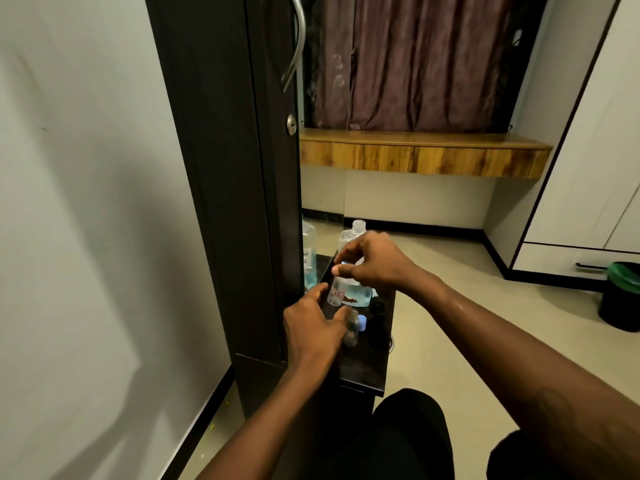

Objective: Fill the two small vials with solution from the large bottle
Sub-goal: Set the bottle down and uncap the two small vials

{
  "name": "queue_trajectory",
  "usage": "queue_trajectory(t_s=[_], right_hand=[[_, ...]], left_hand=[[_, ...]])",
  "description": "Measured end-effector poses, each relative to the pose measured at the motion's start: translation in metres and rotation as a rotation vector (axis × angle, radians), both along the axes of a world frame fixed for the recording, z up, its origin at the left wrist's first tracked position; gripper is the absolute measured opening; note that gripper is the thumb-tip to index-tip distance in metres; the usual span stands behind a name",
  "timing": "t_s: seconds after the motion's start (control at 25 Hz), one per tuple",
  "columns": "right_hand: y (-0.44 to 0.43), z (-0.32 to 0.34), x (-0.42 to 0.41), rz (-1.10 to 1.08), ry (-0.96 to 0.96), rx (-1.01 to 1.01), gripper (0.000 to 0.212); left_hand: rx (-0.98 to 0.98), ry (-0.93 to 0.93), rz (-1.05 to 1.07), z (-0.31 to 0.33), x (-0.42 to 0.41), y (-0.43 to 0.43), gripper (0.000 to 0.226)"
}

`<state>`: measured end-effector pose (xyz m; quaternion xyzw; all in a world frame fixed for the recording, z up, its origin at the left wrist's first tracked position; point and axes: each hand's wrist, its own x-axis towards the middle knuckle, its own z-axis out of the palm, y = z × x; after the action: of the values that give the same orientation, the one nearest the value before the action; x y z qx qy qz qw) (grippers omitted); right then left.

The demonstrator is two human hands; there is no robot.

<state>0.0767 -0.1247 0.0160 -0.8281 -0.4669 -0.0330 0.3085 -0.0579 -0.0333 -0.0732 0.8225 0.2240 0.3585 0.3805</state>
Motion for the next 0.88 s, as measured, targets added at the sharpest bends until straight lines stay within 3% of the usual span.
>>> queue_trajectory(t_s=[0.36, 0.64, 0.8, 0.88], right_hand=[[-0.084, 0.087, -0.024, 0.012, 0.035, 0.194, 0.024], [-0.132, 0.105, -0.028, -0.063, -0.09, 0.089, 0.022], [-0.149, 0.108, -0.023, -0.039, 0.02, 0.077, 0.011], [-0.157, 0.111, -0.021, 0.009, 0.074, 0.031, 0.019]], left_hand=[[0.159, -0.258, -0.091, 0.084, 0.007, -0.054, 0.047], [0.179, -0.254, -0.215, 0.102, 0.018, -0.094, 0.029], [0.172, -0.25, -0.239, 0.103, 0.021, -0.102, 0.033], [0.179, -0.253, -0.25, 0.105, 0.02, -0.105, 0.032]])
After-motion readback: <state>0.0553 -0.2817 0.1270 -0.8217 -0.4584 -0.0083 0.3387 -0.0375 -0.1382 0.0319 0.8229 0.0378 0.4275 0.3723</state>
